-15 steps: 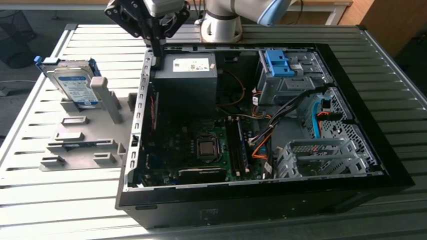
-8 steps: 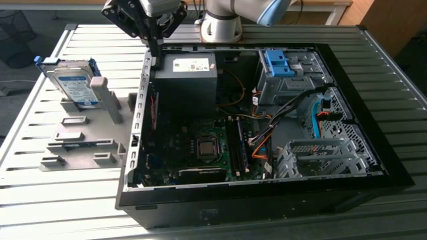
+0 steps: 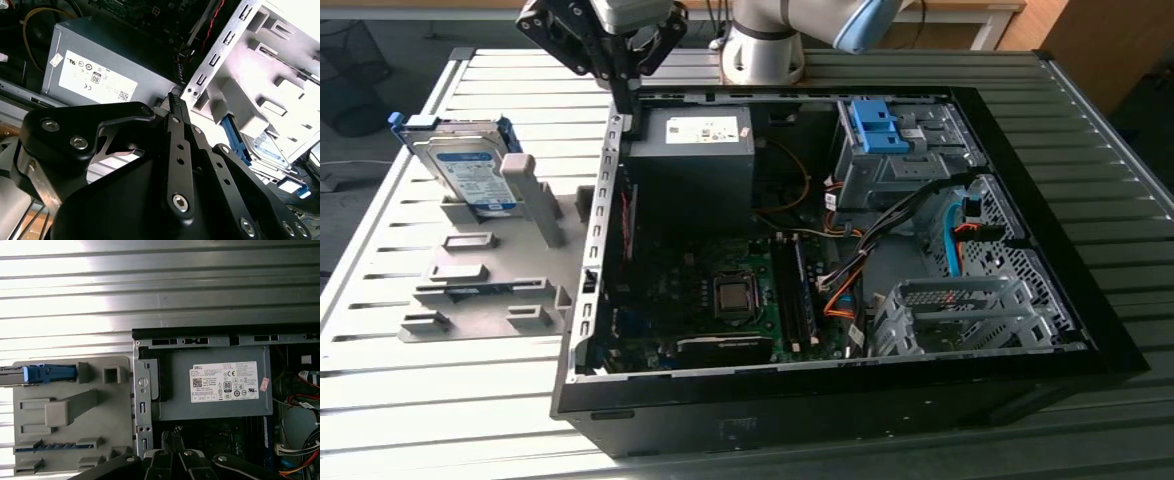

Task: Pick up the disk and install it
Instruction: 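Reach for the disk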

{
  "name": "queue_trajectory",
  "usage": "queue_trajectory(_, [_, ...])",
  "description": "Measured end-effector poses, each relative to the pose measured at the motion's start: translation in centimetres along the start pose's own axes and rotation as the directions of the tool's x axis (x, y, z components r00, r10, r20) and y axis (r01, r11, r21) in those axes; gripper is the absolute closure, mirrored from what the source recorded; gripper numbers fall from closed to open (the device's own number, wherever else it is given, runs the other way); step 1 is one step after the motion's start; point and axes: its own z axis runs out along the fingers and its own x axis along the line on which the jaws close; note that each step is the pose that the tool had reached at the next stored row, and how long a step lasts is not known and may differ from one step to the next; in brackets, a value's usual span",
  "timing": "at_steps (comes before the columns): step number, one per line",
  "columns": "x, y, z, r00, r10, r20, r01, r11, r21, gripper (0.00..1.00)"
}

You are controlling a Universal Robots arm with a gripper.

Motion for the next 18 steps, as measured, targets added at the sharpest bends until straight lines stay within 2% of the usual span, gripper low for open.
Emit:
queue_trajectory(6, [0.50,-0.04,-0.01,1.0000,0.000,0.0000,0.000,1.0000,-0.0001,0.89])
queue_trajectory(14, [0.58,-0.04,-0.02,1.0000,0.000,0.0000,0.000,1.0000,0.0001,0.89])
queue_trajectory(18, [0.85,-0.06,-0.02,1.0000,0.000,0.0000,0.000,1.0000,-0.0001,0.89])
